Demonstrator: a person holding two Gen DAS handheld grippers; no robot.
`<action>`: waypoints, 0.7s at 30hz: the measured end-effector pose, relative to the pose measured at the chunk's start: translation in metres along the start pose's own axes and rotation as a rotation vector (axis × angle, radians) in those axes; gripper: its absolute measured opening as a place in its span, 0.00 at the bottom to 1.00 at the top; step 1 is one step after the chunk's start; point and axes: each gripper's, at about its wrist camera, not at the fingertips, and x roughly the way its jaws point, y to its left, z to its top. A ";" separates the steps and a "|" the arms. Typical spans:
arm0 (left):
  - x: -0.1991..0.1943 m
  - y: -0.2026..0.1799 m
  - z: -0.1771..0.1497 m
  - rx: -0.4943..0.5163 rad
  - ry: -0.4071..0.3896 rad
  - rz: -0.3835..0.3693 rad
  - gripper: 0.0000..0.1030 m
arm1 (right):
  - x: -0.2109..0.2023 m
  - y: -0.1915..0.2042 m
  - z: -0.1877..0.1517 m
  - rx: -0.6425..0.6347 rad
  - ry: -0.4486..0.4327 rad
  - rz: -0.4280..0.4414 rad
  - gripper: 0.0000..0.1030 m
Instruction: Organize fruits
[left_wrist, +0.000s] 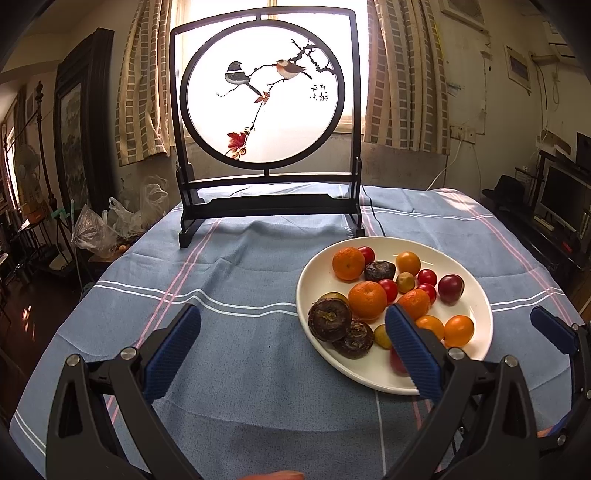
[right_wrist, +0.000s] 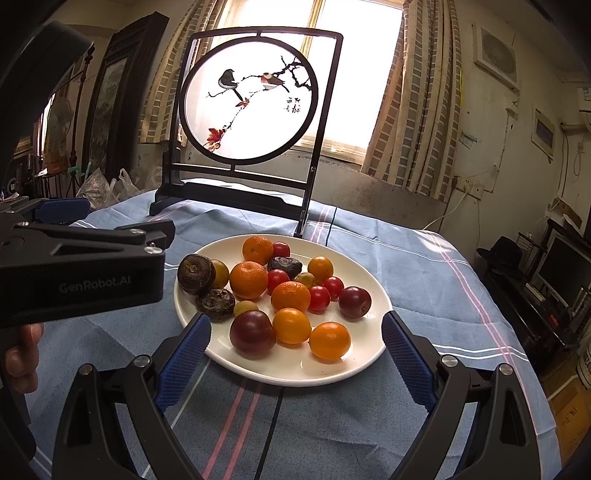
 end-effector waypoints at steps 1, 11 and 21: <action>0.000 0.000 0.000 0.001 -0.001 0.002 0.95 | 0.000 0.000 0.000 0.003 0.003 0.004 0.92; -0.015 0.008 -0.003 0.055 0.013 -0.029 0.95 | 0.015 -0.057 -0.029 0.004 0.244 -0.007 0.92; -0.010 0.044 -0.010 0.019 0.075 -0.024 0.95 | 0.037 -0.152 -0.089 0.174 0.471 -0.078 0.92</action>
